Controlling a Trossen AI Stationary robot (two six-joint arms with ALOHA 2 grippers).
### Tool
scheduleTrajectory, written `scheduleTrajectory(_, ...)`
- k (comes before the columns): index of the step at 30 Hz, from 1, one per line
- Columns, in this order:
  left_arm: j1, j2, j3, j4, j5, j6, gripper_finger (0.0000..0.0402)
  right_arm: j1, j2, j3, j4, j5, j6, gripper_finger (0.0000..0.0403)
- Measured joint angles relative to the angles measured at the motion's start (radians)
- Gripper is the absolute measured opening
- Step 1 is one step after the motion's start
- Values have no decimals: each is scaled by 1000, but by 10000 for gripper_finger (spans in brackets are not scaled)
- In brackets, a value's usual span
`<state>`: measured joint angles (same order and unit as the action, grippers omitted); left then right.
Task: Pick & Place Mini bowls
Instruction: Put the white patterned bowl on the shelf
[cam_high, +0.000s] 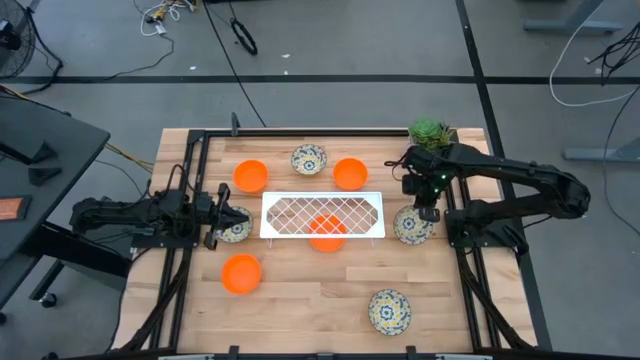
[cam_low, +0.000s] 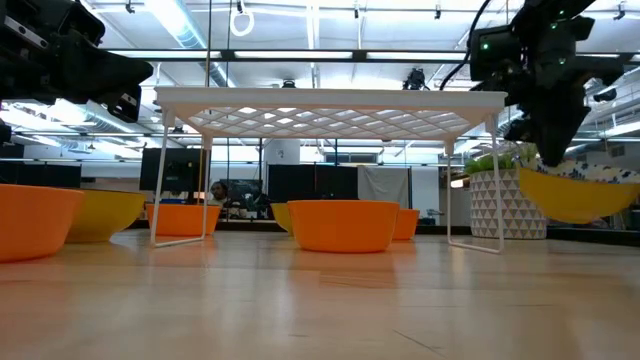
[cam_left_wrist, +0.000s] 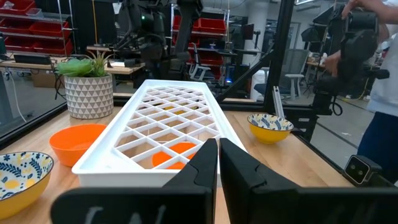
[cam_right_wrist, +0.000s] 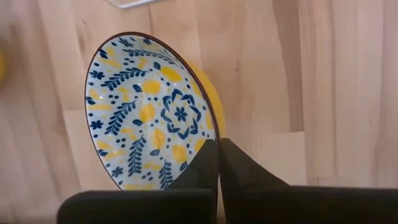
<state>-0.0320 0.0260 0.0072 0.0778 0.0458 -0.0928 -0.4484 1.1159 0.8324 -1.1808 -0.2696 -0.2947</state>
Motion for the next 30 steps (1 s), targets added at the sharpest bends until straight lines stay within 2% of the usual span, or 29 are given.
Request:
scheduleTrajectory(8, 0, 0, 0, 0, 0, 0, 23, 0, -19, 99, -120, -19, 3, 1)
scheduleTrajectory(16, 0, 0, 0, 0, 0, 0, 23, 0, -19, 208, -212, -83, 31, 0)
scheduleTrajectory(21, 0, 0, 0, 0, 0, 0, 23, 0, -19, 287, -244, -96, 69, 0)
scheduleTrajectory(30, 0, 0, 0, 0, 0, 0, 23, 0, -18, 426, -235, -187, 176, 0)
